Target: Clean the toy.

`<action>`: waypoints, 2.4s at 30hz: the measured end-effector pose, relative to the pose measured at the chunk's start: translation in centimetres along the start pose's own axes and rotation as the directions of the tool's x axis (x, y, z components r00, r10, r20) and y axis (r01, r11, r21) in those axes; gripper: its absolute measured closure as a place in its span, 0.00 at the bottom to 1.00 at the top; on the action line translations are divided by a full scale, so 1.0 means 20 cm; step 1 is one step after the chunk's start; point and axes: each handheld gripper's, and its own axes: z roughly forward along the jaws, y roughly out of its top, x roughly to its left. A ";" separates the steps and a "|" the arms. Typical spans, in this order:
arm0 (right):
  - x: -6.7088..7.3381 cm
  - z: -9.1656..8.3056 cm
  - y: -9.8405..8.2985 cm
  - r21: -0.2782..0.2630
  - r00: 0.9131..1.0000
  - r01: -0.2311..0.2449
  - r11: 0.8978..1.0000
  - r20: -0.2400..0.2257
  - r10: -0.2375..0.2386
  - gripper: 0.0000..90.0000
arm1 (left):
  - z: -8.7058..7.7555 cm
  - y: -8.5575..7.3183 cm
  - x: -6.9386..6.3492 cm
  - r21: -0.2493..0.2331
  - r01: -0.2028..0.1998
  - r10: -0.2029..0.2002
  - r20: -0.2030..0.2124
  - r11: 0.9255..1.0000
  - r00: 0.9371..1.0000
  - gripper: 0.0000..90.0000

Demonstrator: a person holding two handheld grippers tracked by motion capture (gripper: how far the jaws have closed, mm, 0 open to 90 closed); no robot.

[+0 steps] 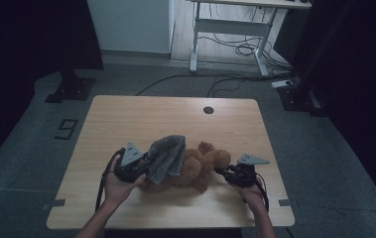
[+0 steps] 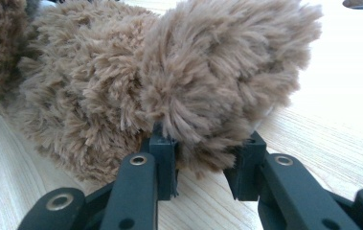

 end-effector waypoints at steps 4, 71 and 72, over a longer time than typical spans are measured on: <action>0.00 0.00 0.00 0.002 1.000 -0.005 1.000 0.002 0.005 0.75 | -0.05 -0.04 0.06 0.009 0.019 -0.019 -0.022 1.000 1.000 0.87; 0.19 0.16 0.08 0.162 0.993 0.117 0.980 -0.020 -0.115 0.41 | 0.26 -0.18 -0.13 0.153 -0.041 0.009 0.204 0.987 0.979 0.91; 0.19 0.17 0.07 0.151 0.993 0.117 0.982 -0.001 -0.119 0.46 | 0.27 -0.19 -0.14 0.142 -0.049 0.022 0.182 0.989 0.983 0.91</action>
